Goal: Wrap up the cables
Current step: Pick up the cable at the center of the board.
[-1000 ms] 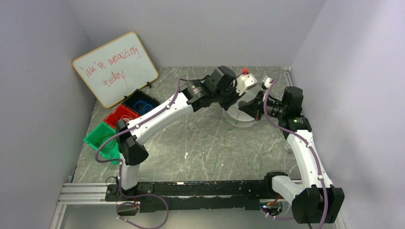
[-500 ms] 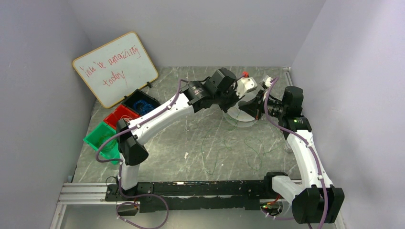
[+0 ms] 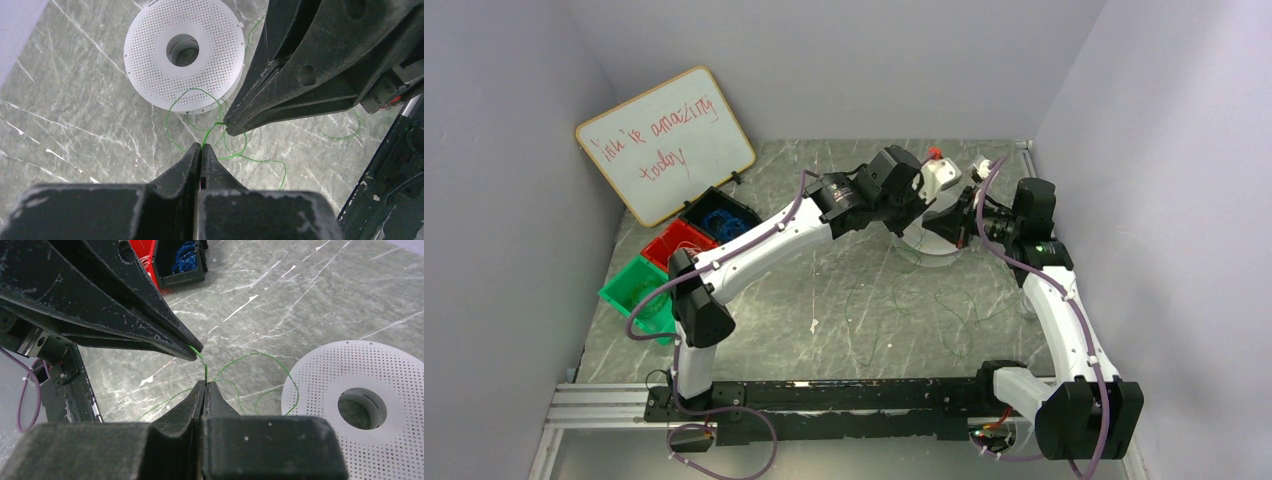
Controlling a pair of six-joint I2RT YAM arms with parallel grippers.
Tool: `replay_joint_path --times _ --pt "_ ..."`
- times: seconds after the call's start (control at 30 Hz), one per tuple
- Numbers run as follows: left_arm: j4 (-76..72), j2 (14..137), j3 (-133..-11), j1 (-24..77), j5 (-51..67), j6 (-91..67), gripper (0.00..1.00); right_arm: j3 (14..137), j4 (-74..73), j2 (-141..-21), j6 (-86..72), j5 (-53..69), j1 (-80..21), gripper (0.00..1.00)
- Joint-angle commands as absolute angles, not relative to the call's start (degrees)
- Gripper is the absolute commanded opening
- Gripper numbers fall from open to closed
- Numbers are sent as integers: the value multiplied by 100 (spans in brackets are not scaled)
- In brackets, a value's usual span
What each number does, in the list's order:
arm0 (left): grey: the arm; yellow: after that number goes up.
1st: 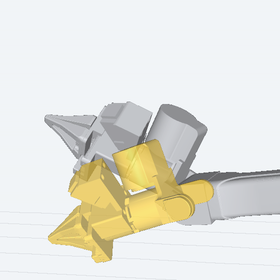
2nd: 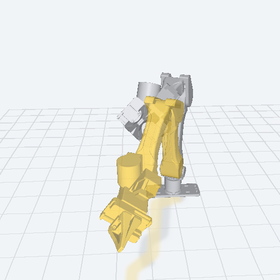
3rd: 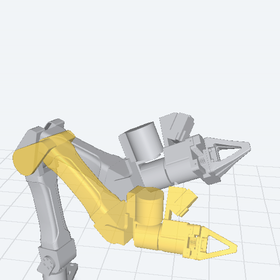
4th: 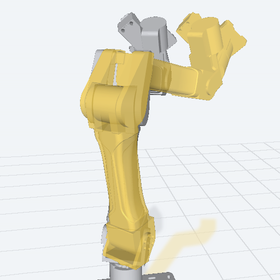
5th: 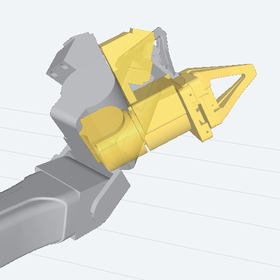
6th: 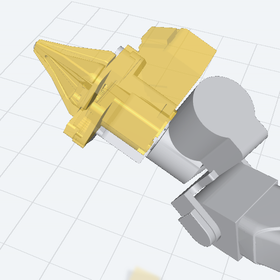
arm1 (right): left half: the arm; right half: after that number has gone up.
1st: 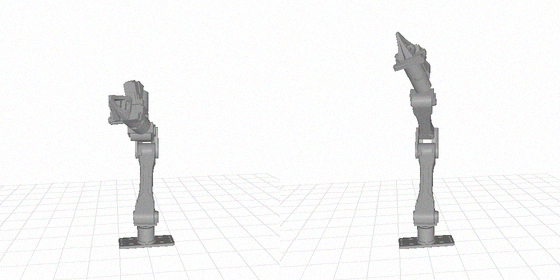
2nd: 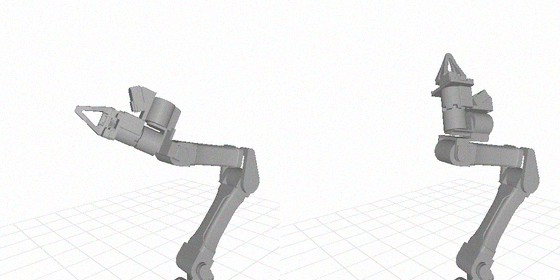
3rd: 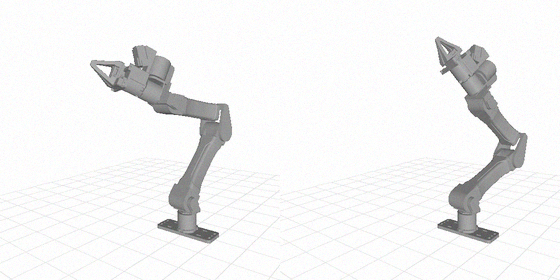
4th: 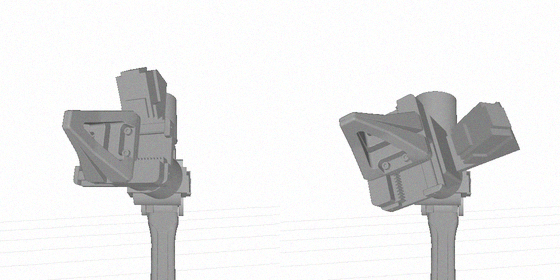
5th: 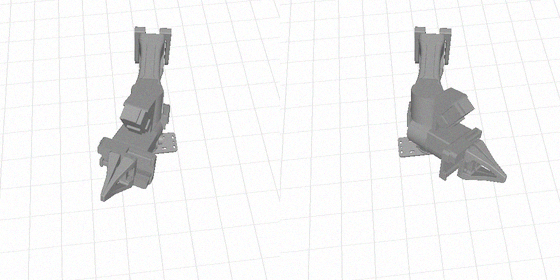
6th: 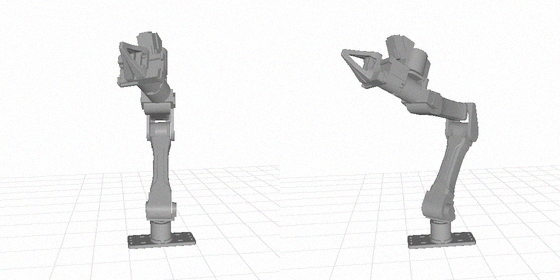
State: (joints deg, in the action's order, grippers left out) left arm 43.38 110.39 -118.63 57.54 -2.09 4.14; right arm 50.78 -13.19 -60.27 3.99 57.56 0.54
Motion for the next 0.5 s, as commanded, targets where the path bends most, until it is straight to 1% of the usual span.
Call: replay_joint_path --times 0.0,0.17,0.33,0.47 --pt "4195 11010 -12164 5783 -242 101 6 5186 -1009 -5968 337 5941 35 0" --pt "4217 11021 -12125 5783 -160 53 8 5178 -991 -5959 313 5943 35 0" --pt "4232 11051 -12173 5783 -305 -392 4 5168 -1010 -5992 338 6120 34 0" --pt "4262 11114 -12255 5783 -359 -572 3 5169 -994 -6005 317 6143 -111 0"
